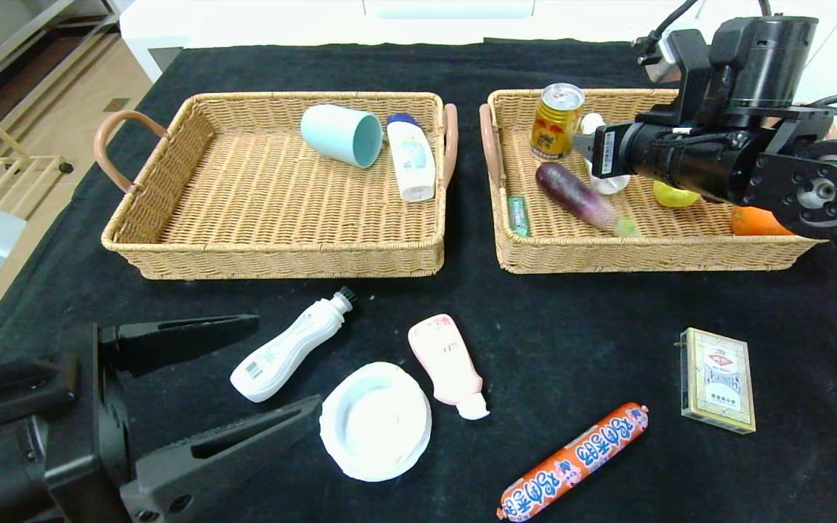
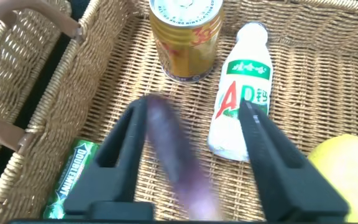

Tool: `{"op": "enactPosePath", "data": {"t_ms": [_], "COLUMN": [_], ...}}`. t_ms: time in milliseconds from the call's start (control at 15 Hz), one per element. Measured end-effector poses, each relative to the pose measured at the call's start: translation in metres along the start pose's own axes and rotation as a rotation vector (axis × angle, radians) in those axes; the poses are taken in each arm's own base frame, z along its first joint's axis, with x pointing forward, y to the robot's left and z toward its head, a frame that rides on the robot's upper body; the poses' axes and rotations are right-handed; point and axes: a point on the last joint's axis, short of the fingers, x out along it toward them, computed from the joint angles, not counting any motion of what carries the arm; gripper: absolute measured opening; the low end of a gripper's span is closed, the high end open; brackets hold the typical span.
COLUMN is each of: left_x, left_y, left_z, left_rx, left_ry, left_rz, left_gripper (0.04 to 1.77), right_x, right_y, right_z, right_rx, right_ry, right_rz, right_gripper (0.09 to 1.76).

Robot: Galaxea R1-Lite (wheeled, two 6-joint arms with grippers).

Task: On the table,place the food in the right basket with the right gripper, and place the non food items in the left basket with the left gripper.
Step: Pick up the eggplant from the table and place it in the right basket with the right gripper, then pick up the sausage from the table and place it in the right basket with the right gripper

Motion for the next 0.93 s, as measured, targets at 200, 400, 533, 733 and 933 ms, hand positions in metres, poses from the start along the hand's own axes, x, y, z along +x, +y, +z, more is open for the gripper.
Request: {"op": "enactPosePath", "data": {"t_ms": [200,400,533,733,933], "left_x": [0.001,0.001,0.001,0.001,0.001], "left_y": [0.000,0.000,0.000,0.000,0.000], "left_z": [-0.001,-0.001,-0.001,-0.002,-0.002], "left_rx": [0.002,0.002,0.001,0.001,0.002], "left_ry": [0.004,0.007,0.007,0.008,0.009], "left_rz": [0.000,0.000,0.000,0.001,0.000], "left_gripper": [1.72,1.72,1.72,1.72,1.72], "right_x": [-0.007,-0.025,-0.047,-0.089,-0.130], "right_y": [0.002,0.010,0.018,0.031,0.038], "right_z": [0.005,0.008,0.009,0.006,0.007], "right_rx": [0.000,-0.014,-0.015,0.112,0.326], "right_ry": [-0.001,0.060,0.150,0.341,0.481], "right_rz": [-0.016,-0.082,-0.101,-0.103,-0.126], "right_gripper": [1.33,1.45,1.50,1.57,1.61]}}
